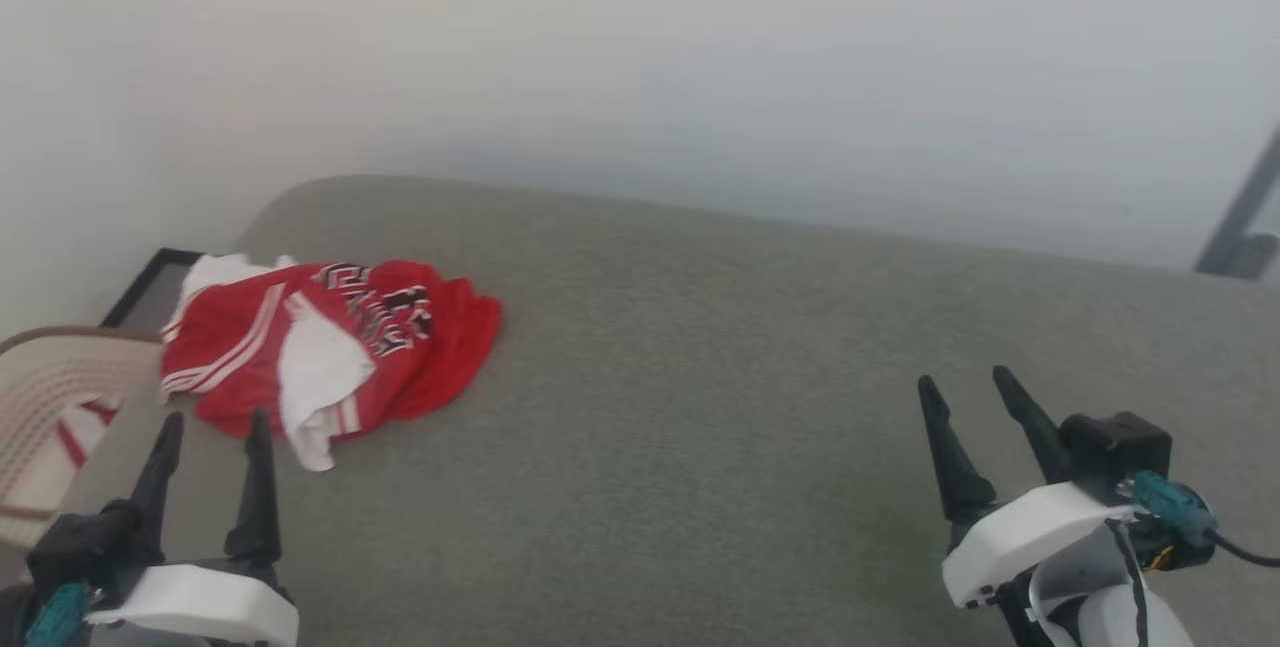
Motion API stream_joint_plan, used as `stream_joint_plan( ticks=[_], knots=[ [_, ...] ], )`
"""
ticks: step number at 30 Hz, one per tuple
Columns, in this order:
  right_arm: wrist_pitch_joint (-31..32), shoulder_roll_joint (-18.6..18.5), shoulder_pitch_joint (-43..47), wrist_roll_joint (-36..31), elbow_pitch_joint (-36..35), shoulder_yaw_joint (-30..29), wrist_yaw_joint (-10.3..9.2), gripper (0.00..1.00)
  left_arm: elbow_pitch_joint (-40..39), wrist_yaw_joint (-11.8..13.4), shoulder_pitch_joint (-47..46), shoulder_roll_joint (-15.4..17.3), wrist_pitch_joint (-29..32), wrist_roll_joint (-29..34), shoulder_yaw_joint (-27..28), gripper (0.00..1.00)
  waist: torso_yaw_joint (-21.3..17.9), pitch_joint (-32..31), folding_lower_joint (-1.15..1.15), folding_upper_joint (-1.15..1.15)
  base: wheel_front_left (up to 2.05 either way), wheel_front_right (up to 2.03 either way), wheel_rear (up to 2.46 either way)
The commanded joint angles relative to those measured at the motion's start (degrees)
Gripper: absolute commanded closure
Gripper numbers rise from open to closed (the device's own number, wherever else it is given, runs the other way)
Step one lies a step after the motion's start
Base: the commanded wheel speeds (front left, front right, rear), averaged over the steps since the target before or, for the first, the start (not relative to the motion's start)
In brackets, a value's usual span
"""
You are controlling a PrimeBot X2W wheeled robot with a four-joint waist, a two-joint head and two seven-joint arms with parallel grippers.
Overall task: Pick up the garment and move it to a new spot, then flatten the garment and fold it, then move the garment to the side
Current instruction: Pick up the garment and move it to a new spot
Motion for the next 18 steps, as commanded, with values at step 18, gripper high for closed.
stream_joint_plan(
  ticks=[18],
  knots=[
    [-1.5, 0.6, -1.2, 0.8, 2.0, 2.5, 0.02, 0.0, -3.5, 1.6, 2.6, 0.6, 1.8, -1.3, 0.3, 0.0, 9.1, -0.9, 0.0, 0.0, 0.0, 0.0, 0.0]
  ],
)
